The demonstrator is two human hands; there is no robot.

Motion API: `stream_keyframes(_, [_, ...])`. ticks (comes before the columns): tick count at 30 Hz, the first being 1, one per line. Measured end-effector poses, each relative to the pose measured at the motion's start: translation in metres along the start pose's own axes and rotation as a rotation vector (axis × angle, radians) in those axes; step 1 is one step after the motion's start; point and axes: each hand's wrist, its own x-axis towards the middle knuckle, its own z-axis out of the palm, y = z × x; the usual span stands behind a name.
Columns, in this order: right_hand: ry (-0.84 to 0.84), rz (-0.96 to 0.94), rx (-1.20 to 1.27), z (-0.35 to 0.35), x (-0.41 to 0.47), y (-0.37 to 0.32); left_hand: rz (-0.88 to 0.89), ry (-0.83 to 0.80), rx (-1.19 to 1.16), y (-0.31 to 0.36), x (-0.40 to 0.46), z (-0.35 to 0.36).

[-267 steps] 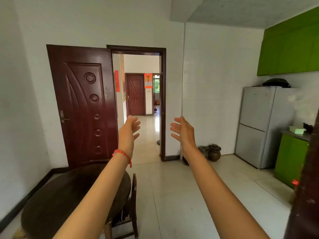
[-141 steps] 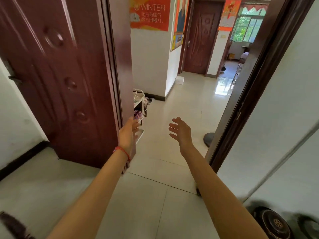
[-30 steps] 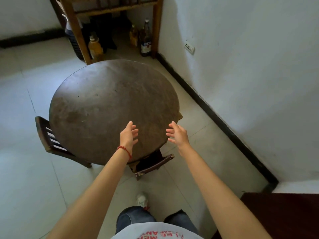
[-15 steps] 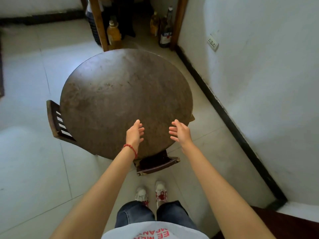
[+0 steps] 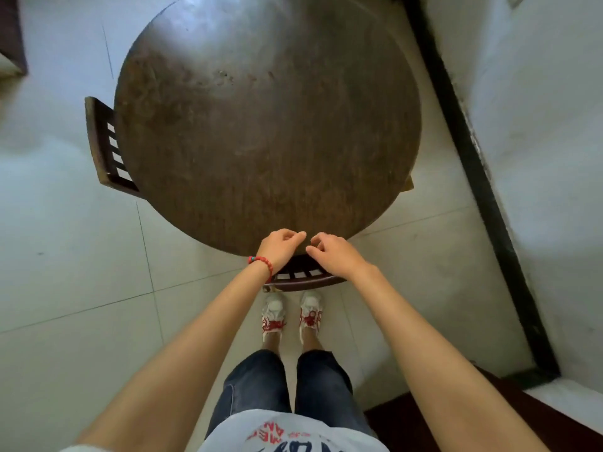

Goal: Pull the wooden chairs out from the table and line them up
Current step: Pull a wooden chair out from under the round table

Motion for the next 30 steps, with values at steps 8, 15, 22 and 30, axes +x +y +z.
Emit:
stream_keyframes(8, [-0.305, -0.125, -0.474, 0.029, 0.035, 0.036, -0.053, -0.345, 0.509, -0.048, 0.042, 0.037])
stream_keyframes(15, [-0.387, -0.175, -0.614, 0.067, 0.059, 0.061, -0.008, -0.414, 0.782, -0.099, 0.063, 0.065])
stream_keyframes(22, [-0.401, -0.213, -0.578, 0.080, 0.066, 0.074, 0.166, -0.283, 0.922, -0.113, 0.069, 0.073])
stream_keyframes(30, [-0.329, -0.258, -0.620, 0.077, 0.053, 0.073, 0.177, -0.169, 0.983, -0.108, 0.050, 0.081])
